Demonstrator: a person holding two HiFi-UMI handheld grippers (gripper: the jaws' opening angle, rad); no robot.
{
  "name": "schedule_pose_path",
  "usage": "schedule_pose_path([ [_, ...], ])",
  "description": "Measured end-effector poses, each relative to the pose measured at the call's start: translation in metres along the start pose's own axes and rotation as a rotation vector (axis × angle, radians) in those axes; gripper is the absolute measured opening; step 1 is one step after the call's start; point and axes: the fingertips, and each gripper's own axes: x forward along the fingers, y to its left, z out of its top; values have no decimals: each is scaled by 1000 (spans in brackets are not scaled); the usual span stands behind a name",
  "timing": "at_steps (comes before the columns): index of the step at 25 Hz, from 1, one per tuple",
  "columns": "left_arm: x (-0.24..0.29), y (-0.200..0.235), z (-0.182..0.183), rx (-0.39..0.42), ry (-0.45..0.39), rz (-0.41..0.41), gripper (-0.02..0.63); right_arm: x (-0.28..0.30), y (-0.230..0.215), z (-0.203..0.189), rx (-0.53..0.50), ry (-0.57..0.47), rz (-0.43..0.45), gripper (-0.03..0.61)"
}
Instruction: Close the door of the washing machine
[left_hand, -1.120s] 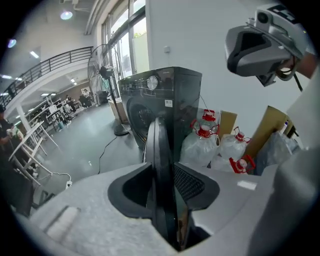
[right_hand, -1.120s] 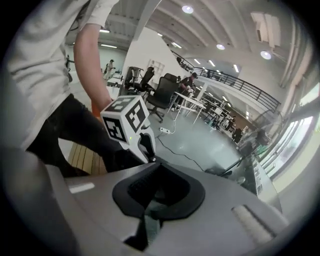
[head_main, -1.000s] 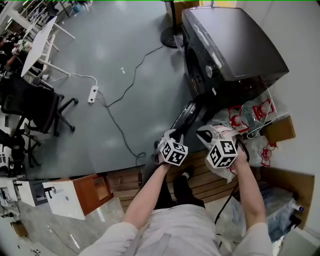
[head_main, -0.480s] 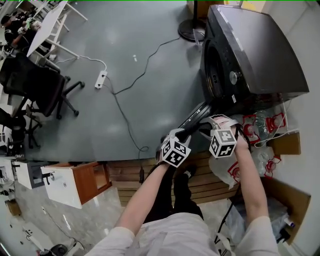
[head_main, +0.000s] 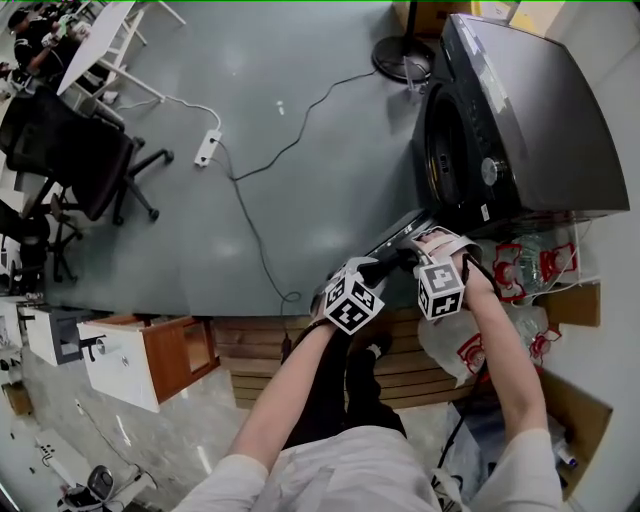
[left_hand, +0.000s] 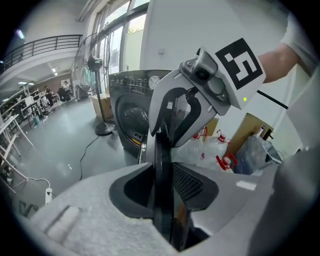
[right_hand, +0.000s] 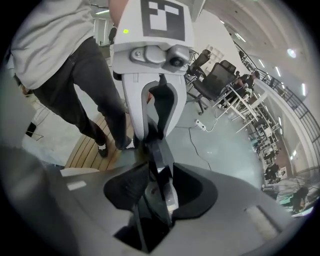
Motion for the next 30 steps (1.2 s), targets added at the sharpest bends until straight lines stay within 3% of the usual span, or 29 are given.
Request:
schedule_pose_path([
  [14,0,75,9,72,-32,-62,124,29,-59,0,98,24,27,135],
  [21,3,108,17,104,-32,-128,126,44,-83,-4,118,127,32,132],
  [30,14,135,32,146,23,-192,129,49,-112,-13,282,145,38,133],
])
